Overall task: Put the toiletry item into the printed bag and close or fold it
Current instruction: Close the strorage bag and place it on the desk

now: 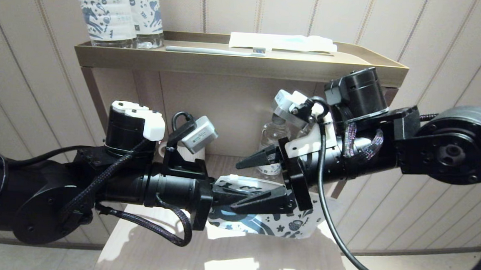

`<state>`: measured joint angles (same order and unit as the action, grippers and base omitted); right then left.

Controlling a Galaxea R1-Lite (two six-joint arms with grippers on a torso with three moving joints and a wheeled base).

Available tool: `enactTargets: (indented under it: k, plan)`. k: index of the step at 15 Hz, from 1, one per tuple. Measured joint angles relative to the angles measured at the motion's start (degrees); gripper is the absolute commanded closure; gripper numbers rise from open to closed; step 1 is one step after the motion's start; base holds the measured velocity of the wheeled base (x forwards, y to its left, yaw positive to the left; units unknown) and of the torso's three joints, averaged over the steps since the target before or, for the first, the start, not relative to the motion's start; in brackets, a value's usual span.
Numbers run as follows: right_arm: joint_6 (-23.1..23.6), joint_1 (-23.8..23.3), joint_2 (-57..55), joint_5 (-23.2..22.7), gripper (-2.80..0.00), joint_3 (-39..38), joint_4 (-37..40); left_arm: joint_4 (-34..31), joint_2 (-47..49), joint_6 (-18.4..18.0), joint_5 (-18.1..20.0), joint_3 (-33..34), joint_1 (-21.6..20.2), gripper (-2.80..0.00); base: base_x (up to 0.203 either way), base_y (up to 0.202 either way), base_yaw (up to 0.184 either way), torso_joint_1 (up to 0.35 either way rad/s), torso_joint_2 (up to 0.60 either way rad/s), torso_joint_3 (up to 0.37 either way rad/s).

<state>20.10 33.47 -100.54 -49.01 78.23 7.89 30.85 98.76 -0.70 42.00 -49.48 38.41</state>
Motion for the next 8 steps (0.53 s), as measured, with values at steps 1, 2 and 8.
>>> enactTargets:
  k: [1, 2, 8]
  plan:
    - [0.3, -0.2, 0.1, 0.0, -2.80, -0.7, 0.0, 0.1, -0.1, -0.1, 0.0, 0.0, 0.0, 0.00, 0.000, 0.000, 0.000, 0.000, 0.00, 0.000]
    - [0.3, -0.3, 0.1, -0.1, -2.80, -1.0, 0.0, 0.1, -0.1, -0.1, 0.0, 0.0, 0.0, 0.00, 0.000, 0.000, 0.000, 0.000, 0.00, 0.000]
    - [0.0, -0.1, 0.3, -0.2, -2.80, 0.8, 0.0, 0.0, -0.1, -0.1, 0.1, 0.3, 0.0, 0.00, 0.000, 0.000, 0.000, 0.000, 0.00, 0.000]
